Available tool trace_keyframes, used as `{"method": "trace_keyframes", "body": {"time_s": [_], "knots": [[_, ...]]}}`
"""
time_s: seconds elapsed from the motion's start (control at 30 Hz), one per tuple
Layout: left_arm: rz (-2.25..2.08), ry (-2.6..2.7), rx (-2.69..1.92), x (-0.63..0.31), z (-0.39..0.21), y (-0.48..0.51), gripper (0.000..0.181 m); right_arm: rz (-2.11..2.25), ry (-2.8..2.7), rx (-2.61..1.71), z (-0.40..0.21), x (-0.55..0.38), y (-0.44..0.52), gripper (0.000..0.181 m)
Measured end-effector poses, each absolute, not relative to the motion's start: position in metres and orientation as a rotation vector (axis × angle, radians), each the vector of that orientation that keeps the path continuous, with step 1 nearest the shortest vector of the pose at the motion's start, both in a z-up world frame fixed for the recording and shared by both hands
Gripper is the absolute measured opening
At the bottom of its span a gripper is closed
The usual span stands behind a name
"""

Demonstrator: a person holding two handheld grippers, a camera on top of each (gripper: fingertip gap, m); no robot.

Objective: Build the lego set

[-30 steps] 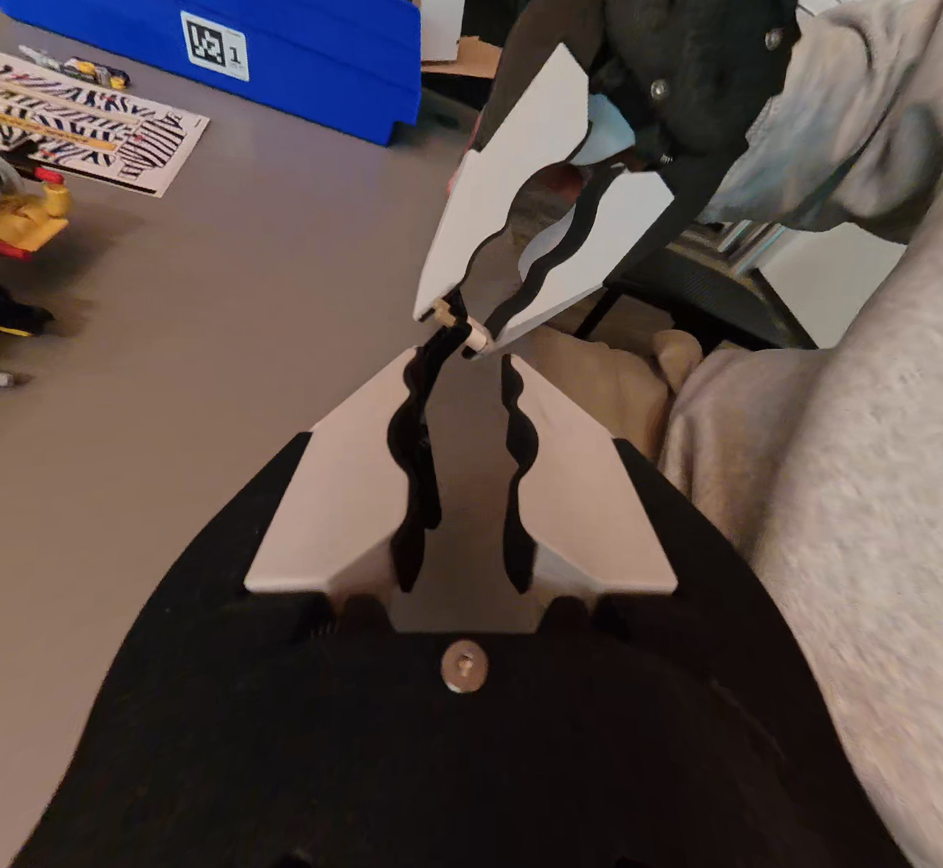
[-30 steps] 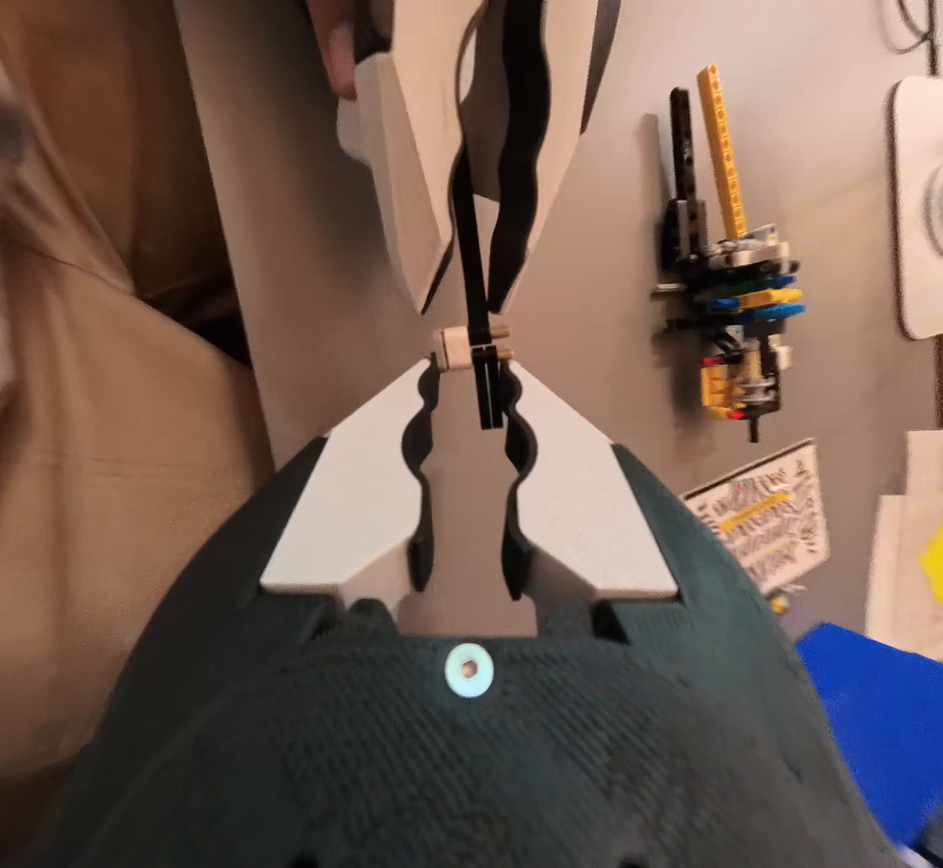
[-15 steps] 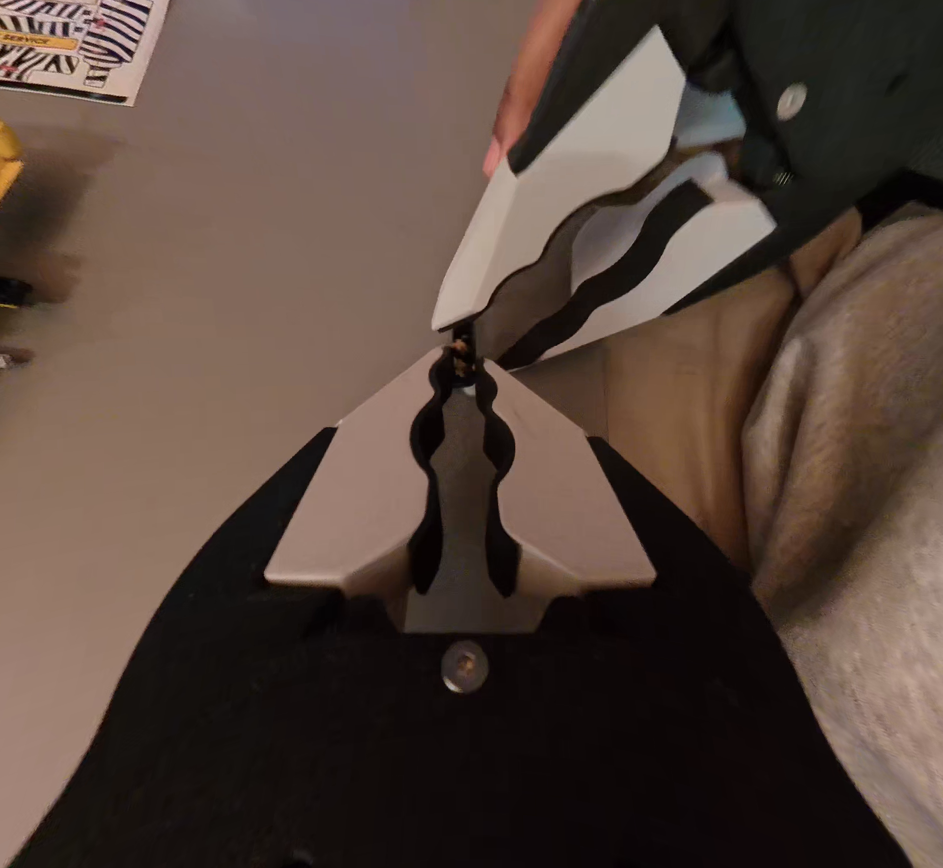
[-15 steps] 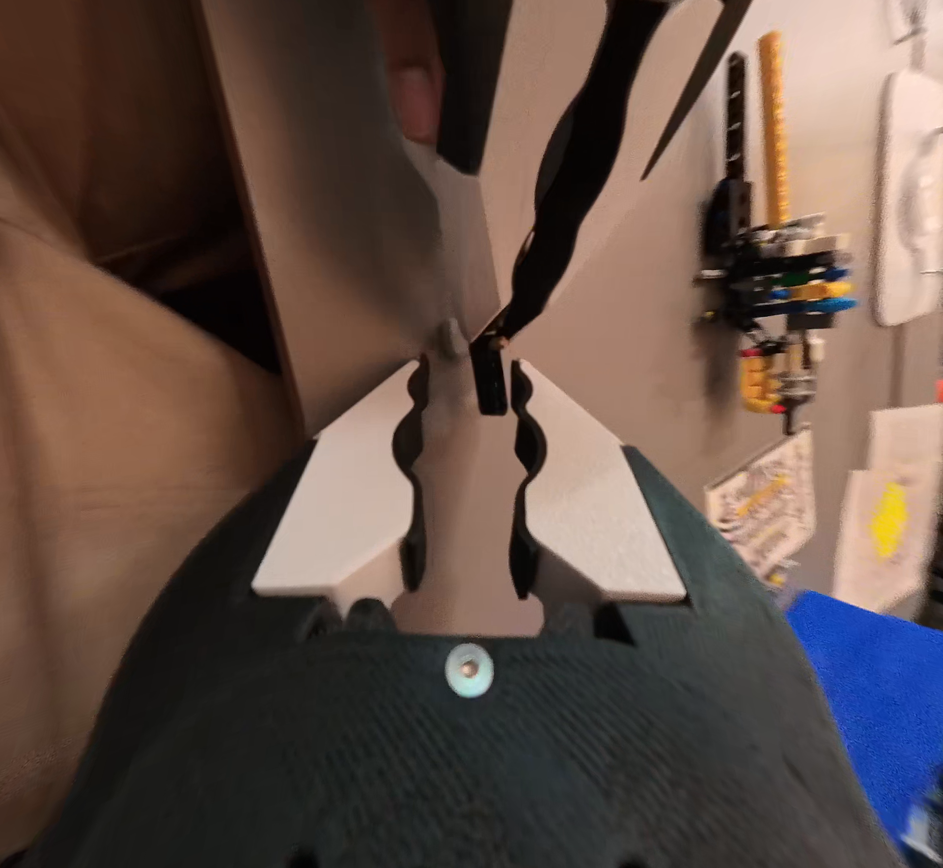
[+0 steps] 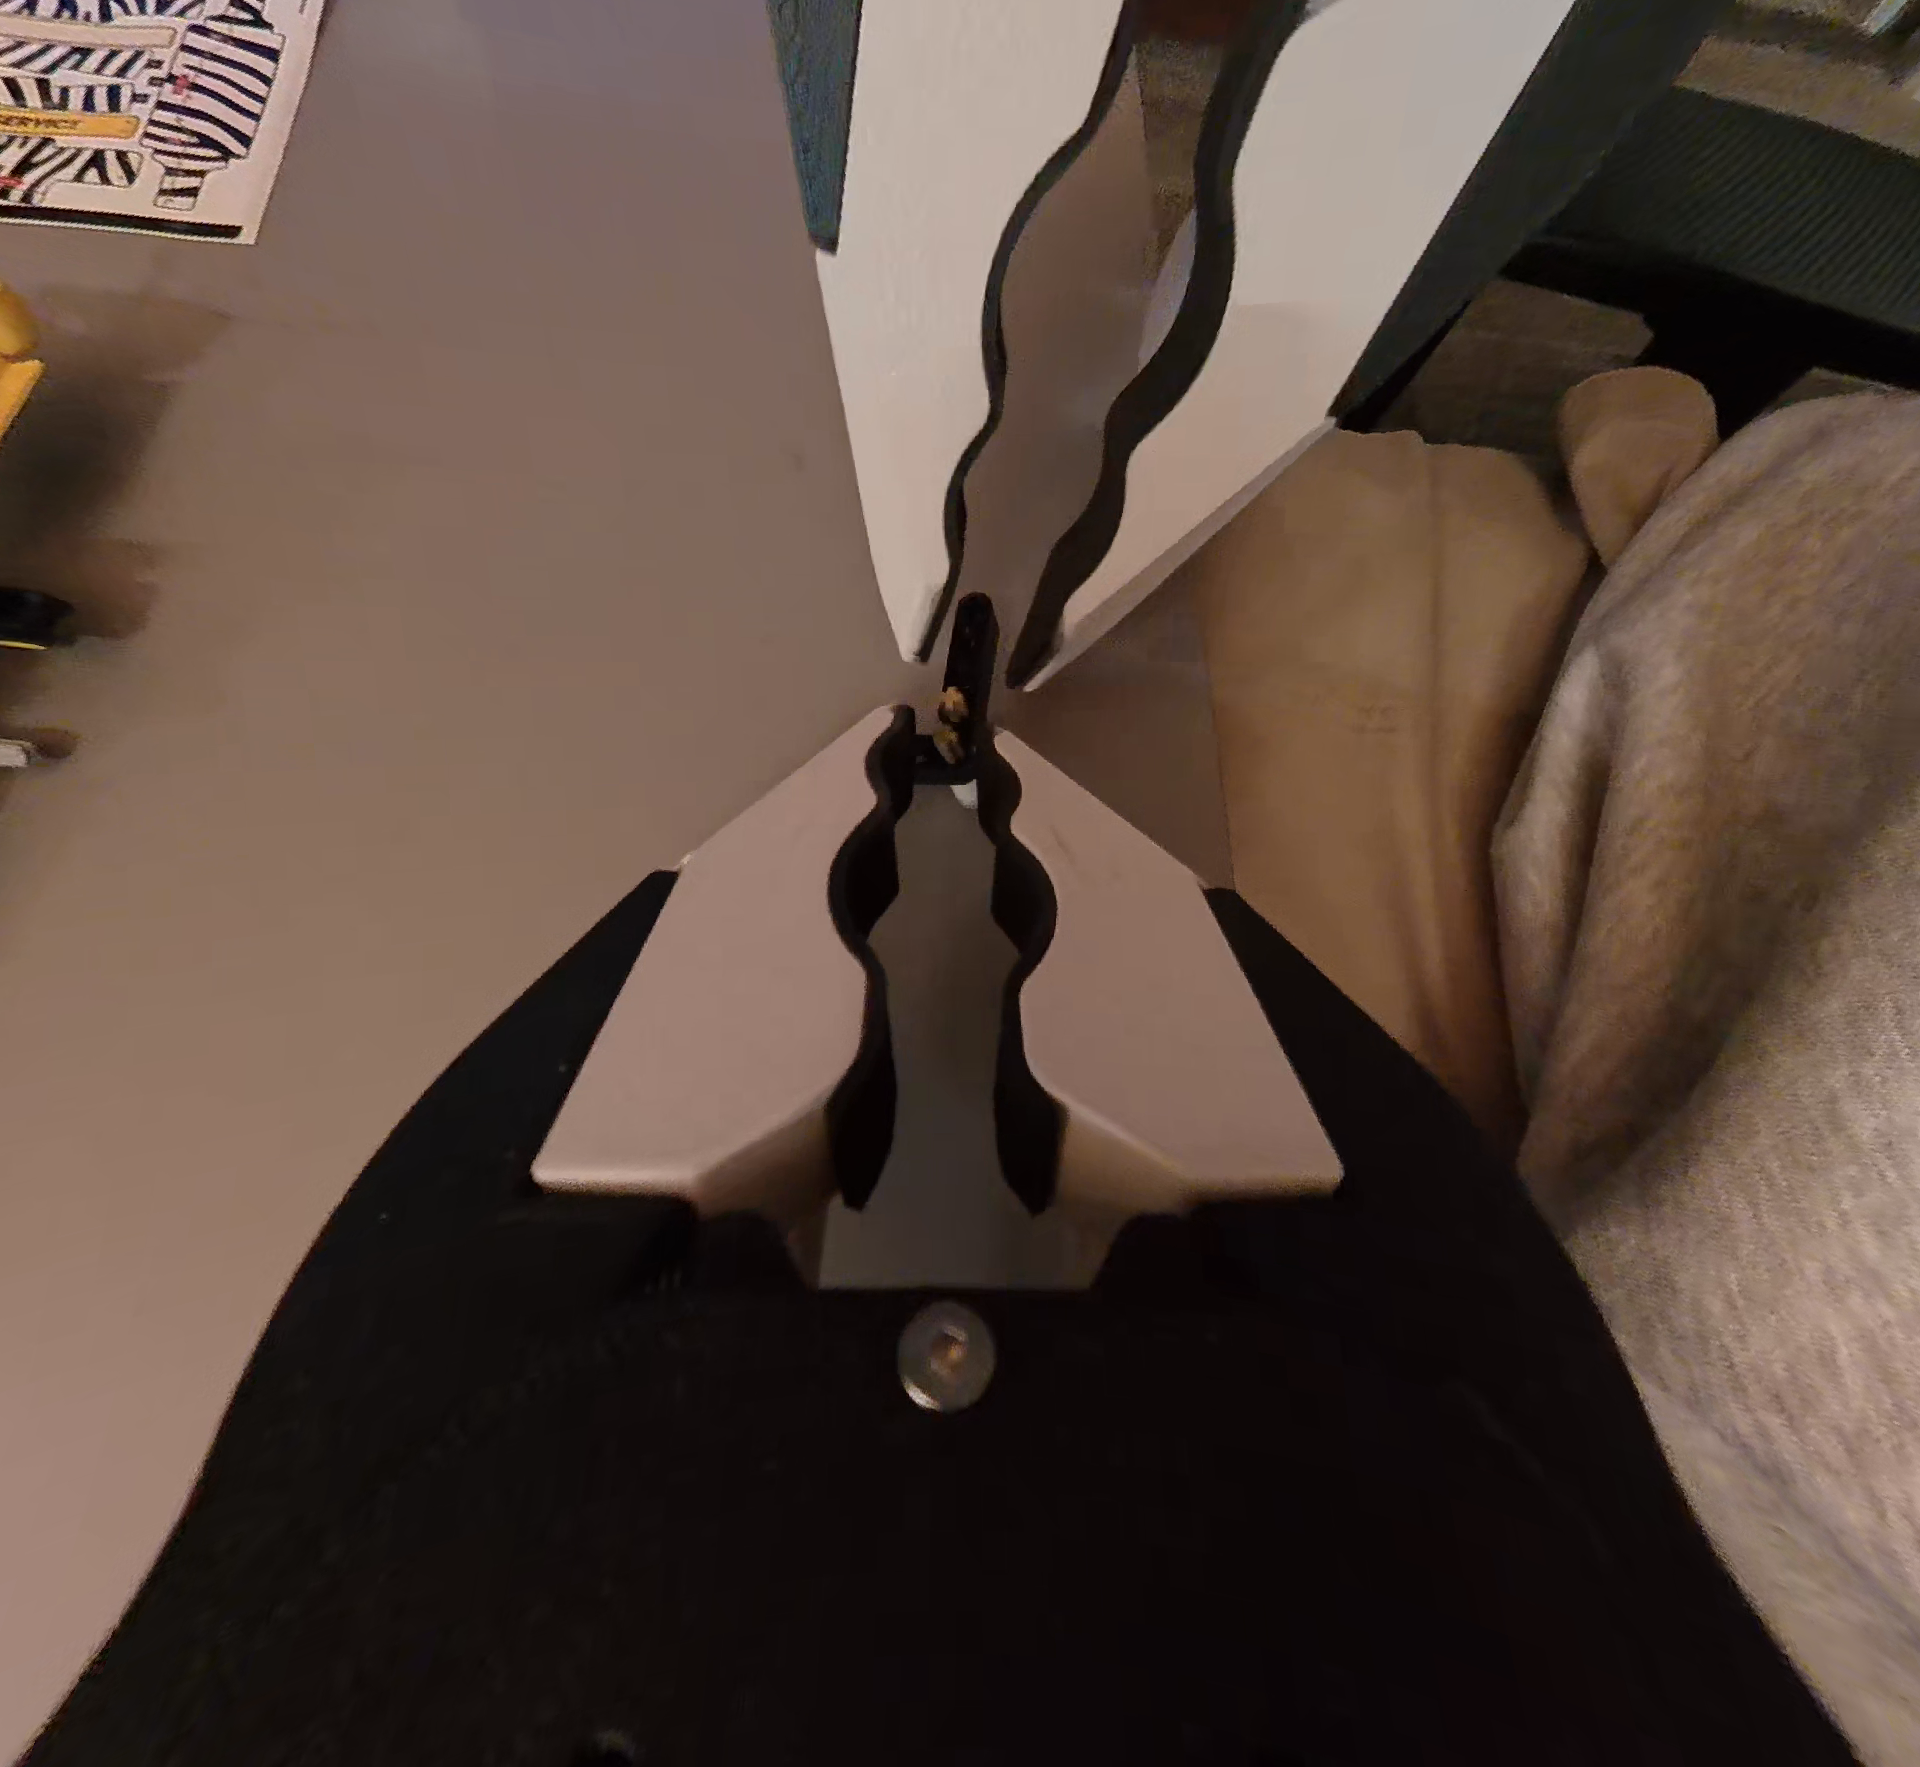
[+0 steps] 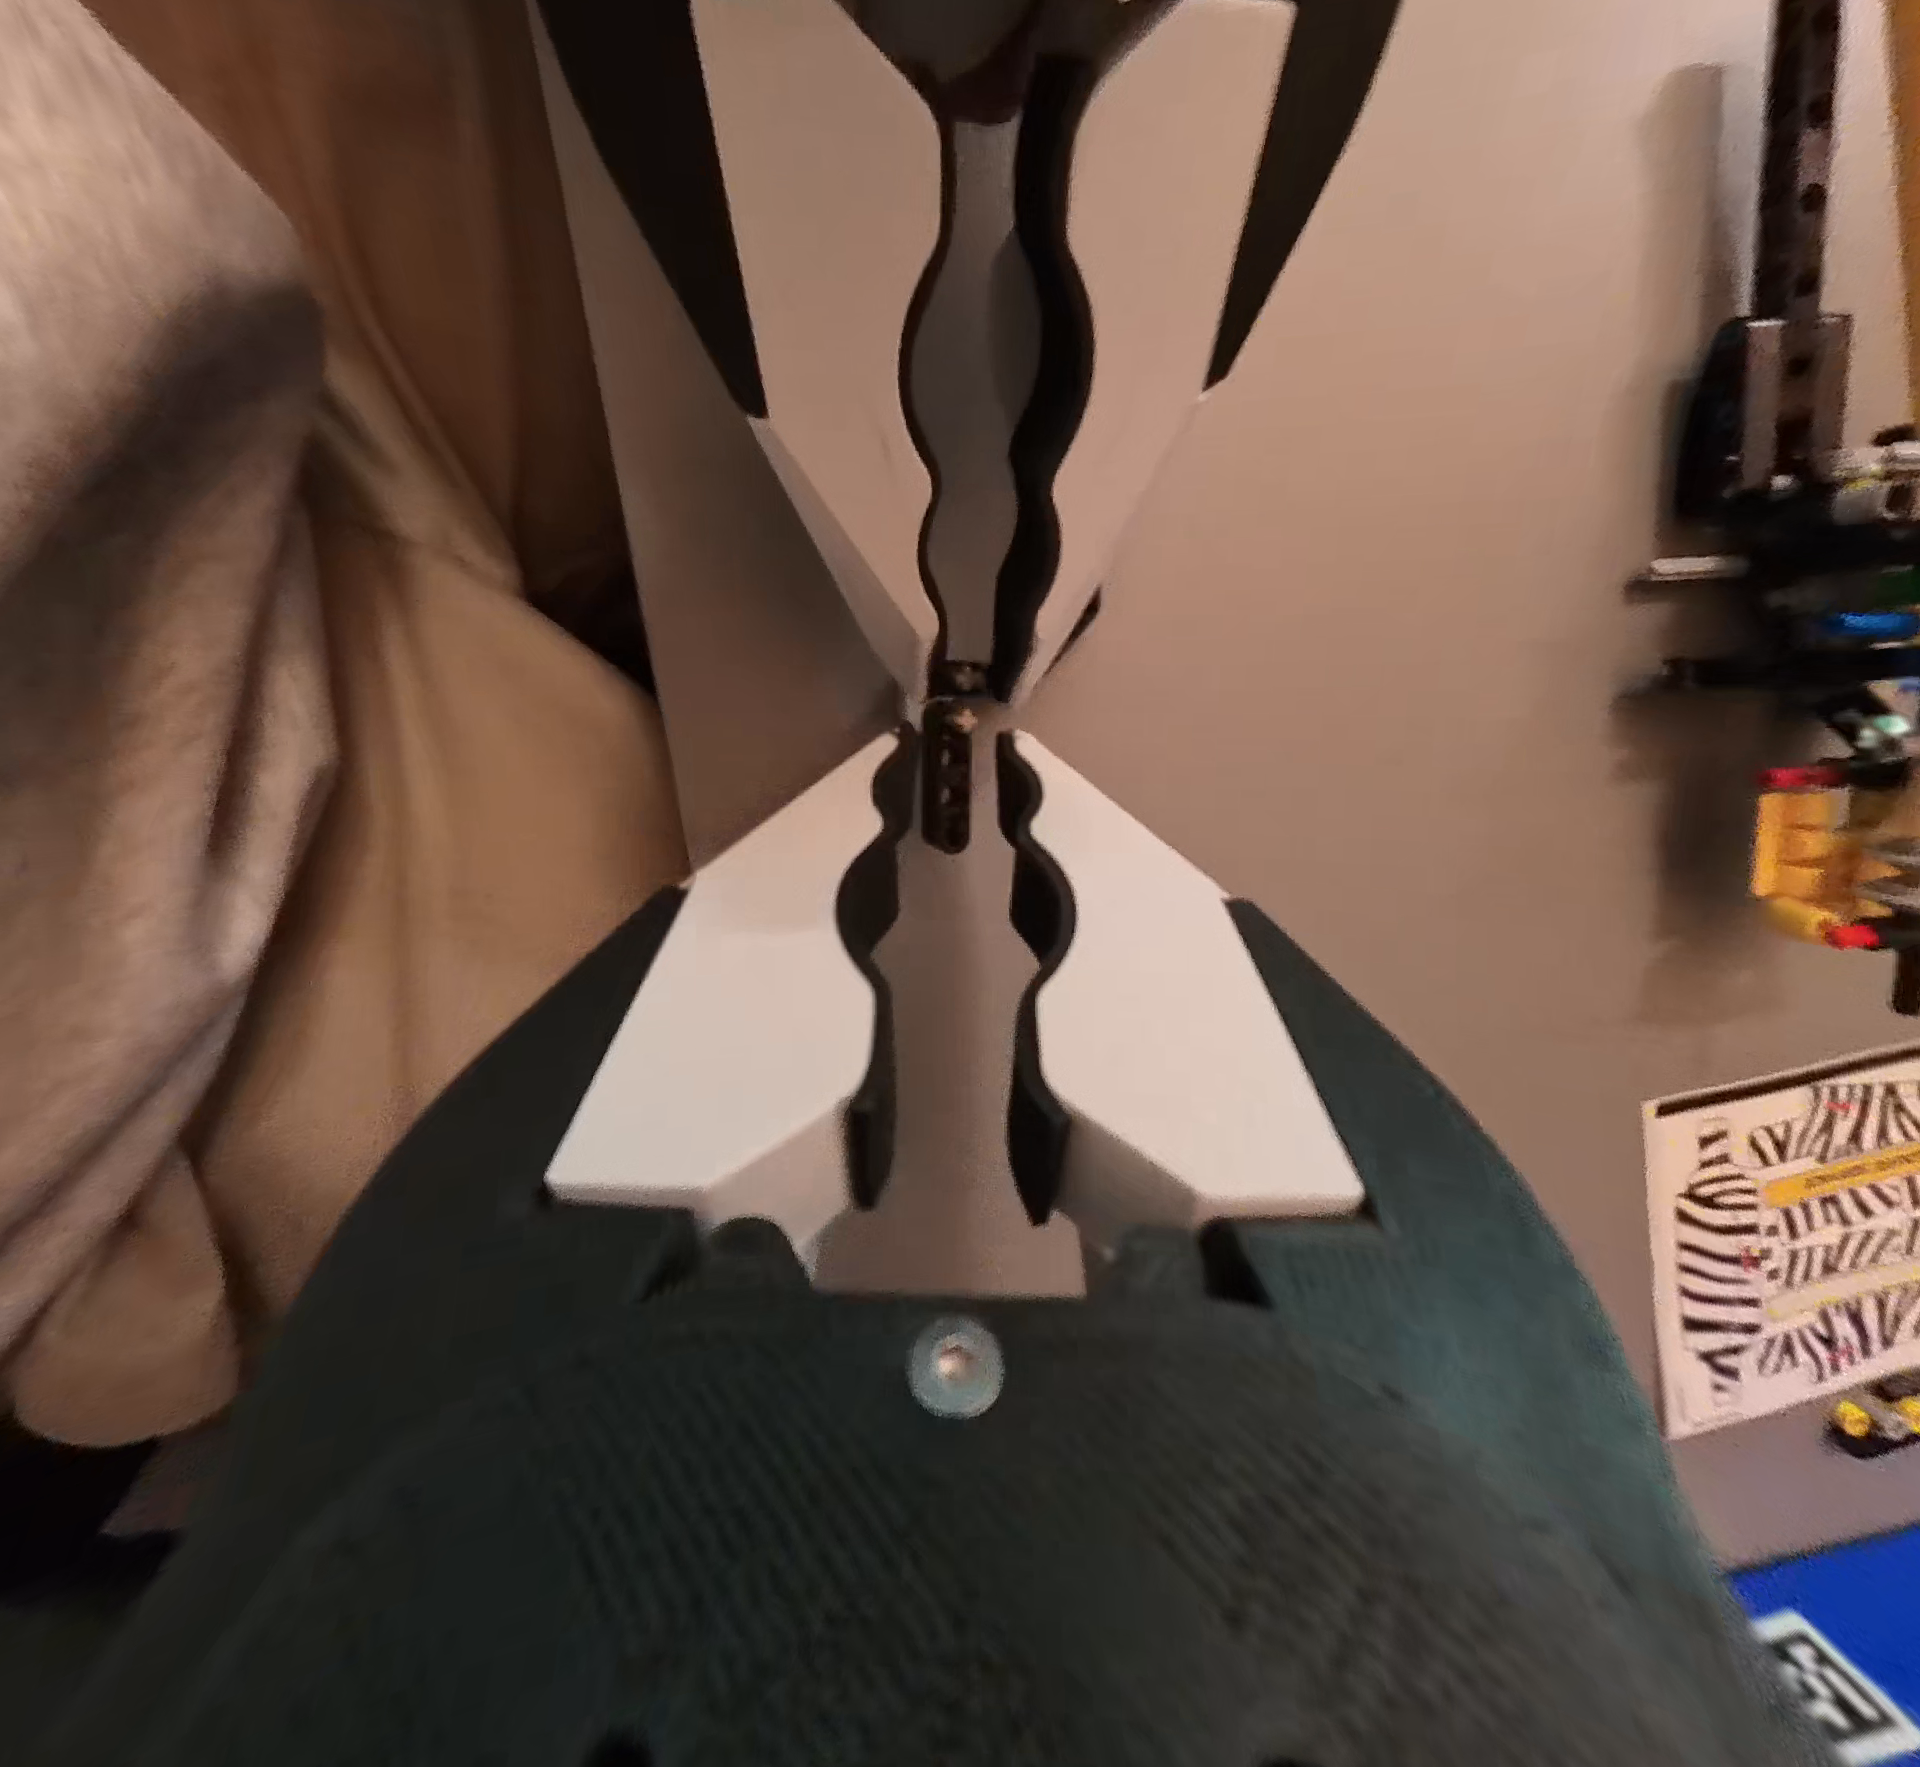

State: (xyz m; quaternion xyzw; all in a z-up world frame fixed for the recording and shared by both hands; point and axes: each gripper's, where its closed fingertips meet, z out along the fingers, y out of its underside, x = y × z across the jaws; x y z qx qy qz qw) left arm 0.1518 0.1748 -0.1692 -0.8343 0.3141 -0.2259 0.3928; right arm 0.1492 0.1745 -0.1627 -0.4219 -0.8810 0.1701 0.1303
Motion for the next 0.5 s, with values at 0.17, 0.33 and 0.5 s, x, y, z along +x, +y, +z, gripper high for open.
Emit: {"method": "trace_keyframes", "body": {"time_s": [0.17, 0.33, 0.5], "knots": [[-0.579, 0.823, -2.124, 0.1497, -0.1709, 0.171, 0.014, 0.506, -2.626, -1.276, -0.1648, 0.1459, 0.1734, 0.013], [-0.554, 0.831, -2.14, 0.1501, -0.1741, 0.1716, 0.011, 0.547, -2.697, -1.352, -0.1693, 0.1463, 0.1733, 0.01], [-0.557, 0.824, -2.143, 0.1514, -0.174, 0.1721, 0.009, 0.538, -2.754, -1.366, -0.1724, 0.148, 0.1725, 0.005]]}}
